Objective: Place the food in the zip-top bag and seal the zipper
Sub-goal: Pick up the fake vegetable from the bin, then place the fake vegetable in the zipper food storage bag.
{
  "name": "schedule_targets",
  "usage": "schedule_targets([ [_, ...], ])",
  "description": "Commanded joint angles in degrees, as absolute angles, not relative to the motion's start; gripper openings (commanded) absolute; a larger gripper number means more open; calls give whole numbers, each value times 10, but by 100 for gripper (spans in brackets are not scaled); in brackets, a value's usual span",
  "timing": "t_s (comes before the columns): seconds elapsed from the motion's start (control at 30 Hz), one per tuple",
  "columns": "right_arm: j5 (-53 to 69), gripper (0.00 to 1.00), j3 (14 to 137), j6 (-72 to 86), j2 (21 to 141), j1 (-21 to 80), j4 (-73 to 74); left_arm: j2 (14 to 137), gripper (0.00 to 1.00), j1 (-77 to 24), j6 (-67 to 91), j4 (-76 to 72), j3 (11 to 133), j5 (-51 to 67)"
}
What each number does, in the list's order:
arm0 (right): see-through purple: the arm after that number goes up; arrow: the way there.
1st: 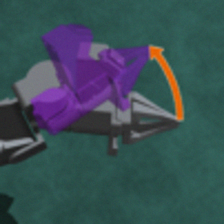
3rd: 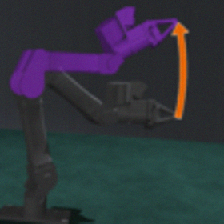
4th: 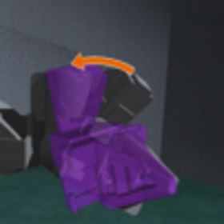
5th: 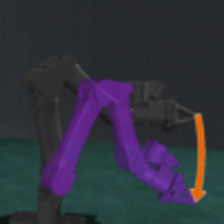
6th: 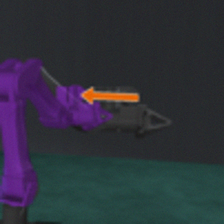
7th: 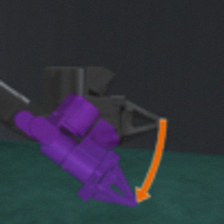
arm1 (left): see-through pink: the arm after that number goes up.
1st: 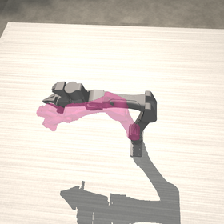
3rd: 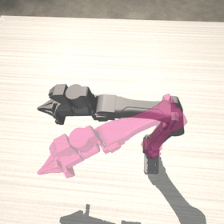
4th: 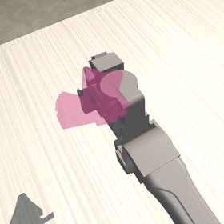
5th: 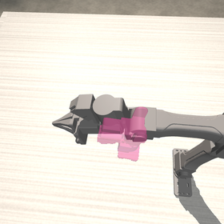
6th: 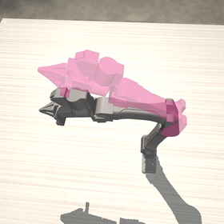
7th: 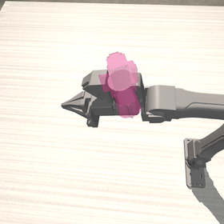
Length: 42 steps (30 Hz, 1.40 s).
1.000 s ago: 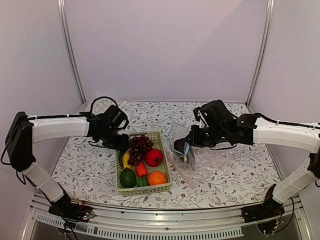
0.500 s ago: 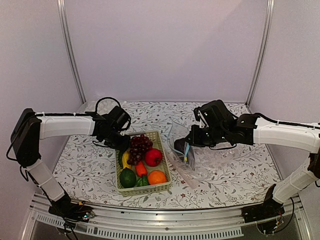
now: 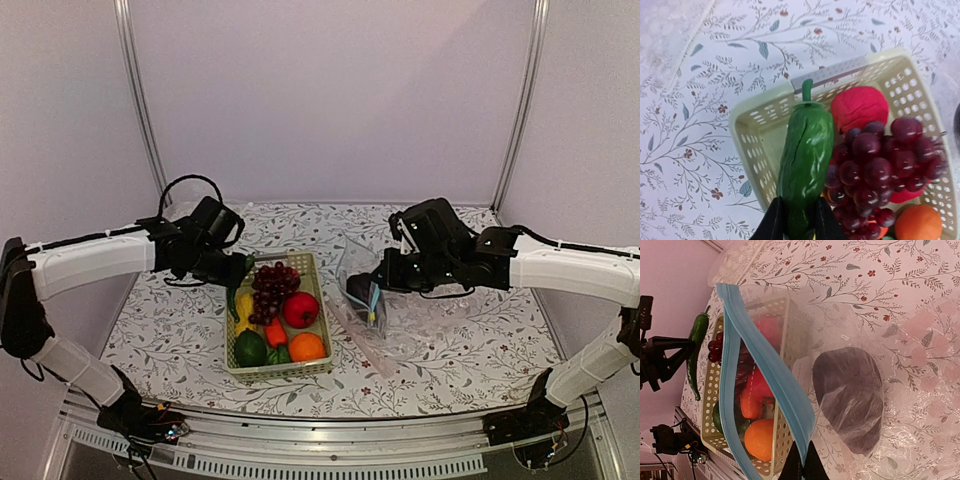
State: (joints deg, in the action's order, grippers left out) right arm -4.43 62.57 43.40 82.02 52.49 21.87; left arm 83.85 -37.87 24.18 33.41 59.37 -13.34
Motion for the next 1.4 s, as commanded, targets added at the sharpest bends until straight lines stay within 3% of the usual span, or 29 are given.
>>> schedule_targets([
  [0.0,-53,0,629,426,805,527,219,744,18,-382,265,323,600,-151],
  [0.2,-44,0,635,419,808,528,213,673,19,-402,293,293,598,-45],
  [0.4,-49,0,639,395,808,536,203,679,18,-458,389,203,604,73],
  [0.47,-51,0,643,390,809,538,202,685,14,-499,401,169,602,35],
  [0.63,-50,0,658,388,819,542,201,695,17,-598,350,17,565,-112],
  [0.87,-48,0,657,397,819,548,199,754,17,-666,244,-205,544,-223],
  [1.37,-41,0,659,404,813,550,201,890,17,-677,100,-445,531,-245],
])
